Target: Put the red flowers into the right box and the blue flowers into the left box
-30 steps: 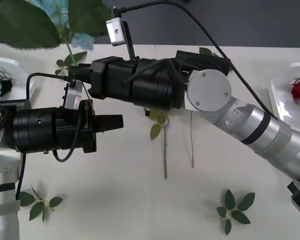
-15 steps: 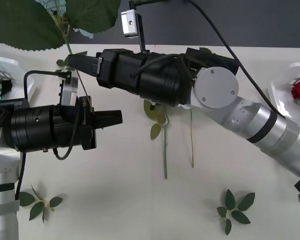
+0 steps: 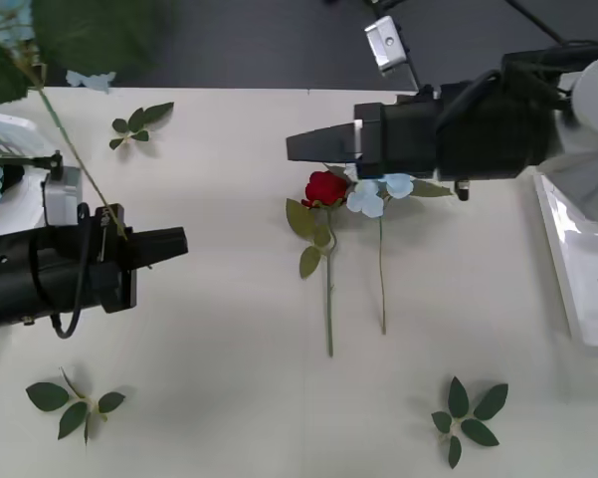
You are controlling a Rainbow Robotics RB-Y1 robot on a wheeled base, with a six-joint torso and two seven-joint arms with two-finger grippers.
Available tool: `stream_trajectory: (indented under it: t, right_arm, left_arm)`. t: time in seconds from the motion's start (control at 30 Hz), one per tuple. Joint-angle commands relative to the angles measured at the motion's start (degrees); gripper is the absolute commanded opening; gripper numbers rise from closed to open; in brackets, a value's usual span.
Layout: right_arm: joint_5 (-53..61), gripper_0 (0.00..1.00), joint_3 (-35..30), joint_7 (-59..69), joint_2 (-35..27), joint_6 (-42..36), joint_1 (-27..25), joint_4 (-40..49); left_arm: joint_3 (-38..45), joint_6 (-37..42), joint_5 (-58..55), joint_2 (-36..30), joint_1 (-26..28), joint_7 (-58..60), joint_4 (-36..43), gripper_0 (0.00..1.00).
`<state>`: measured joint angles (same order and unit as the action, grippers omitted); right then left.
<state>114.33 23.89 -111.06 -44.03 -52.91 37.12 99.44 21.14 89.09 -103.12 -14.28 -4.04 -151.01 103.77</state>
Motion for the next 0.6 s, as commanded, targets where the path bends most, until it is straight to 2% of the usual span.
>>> stream_trajectory:
  t: [0.03,0.2,0.33,0.6]
  right_arm:
    - [0.54,0.99,-3.94,1.1,-1.77,-10.72,0.85,-2.05]
    - [-2.09,0.99,-9.39,1.81,-1.68,-25.13,0.94,-7.42]
    - [-6.14,0.99,-12.47,7.78,-1.06,-34.36,0.94,-9.61]
    - [-20.38,0.99,-13.35,25.8,-0.97,-41.13,0.94,-4.6]
  left_arm:
    - [2.41,-1.03,-2.7,-4.09,2.72,-3.99,1.08,0.0]
    - [4.61,-3.22,-4.19,-8.57,5.54,-3.99,1.08,0.0]
    - [7.6,-5.33,-4.1,-11.56,8.0,-3.99,1.08,0.0]
    - [12.96,-10.87,-2.26,-17.36,13.27,-3.99,1.08,0.0]
